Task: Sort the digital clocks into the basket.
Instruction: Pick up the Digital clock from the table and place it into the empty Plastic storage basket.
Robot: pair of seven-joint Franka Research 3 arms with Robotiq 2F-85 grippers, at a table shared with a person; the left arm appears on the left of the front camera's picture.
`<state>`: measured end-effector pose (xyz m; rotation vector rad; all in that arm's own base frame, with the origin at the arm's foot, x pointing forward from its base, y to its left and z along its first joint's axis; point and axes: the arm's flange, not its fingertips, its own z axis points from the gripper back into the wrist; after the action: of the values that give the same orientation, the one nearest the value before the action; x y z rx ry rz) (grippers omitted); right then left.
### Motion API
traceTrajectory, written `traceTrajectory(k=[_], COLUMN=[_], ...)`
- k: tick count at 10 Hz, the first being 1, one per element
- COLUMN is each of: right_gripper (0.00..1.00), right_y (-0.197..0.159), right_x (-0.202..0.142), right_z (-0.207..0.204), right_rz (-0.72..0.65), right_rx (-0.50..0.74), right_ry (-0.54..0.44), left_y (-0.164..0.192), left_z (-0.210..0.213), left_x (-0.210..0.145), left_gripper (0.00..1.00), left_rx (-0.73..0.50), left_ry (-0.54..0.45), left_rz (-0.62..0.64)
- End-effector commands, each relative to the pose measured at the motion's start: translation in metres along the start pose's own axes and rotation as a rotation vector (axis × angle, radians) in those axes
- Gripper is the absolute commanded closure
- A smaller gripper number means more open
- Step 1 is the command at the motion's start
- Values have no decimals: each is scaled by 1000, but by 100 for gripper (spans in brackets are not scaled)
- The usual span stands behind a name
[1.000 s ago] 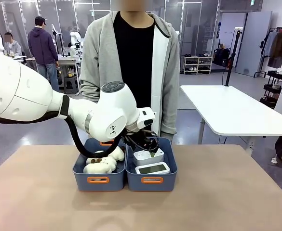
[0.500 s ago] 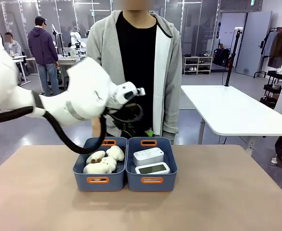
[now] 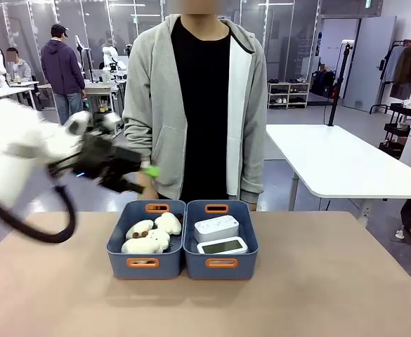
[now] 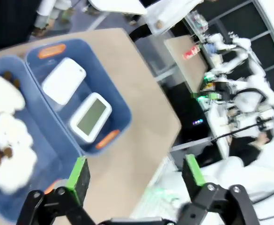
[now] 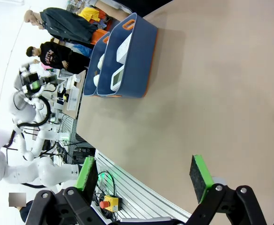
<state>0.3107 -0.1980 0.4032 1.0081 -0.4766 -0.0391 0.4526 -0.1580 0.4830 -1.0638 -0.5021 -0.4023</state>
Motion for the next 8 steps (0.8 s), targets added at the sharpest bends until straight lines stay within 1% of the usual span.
traceTrajectory(k=[1,2,3,4,5,6,7,8], right_gripper=[0,0,0,0,0,0,0,0], right_y=[2,2,2,2,2,2,2,2], right_x=[0,0,0,0,0,0,0,0], right_z=[-1,-1,-1,-1,-1,-1,-1,-1], right_rz=[-3,-3,-3,-3,-3,-3,-3,-3], right_rx=[0,0,0,0,0,0,0,0], right_ry=[4,4,4,4,4,4,4,4], left_y=[32,45,53,63,72,78,82,92], left_z=[60,87,122,149,169,186,201,189], left_x=[-66,-87,-113,-133,-150,-161,-171,-127], left_gripper=[0,0,0,0,0,0,0,0], left_rx=[-144,-195,-224,-275,-236,-208,-129,-223], left_ry=[-64,-93,-159,-239,-305,-352,-398,-322], left_rz=[101,162,205,204,260,285,334,271])
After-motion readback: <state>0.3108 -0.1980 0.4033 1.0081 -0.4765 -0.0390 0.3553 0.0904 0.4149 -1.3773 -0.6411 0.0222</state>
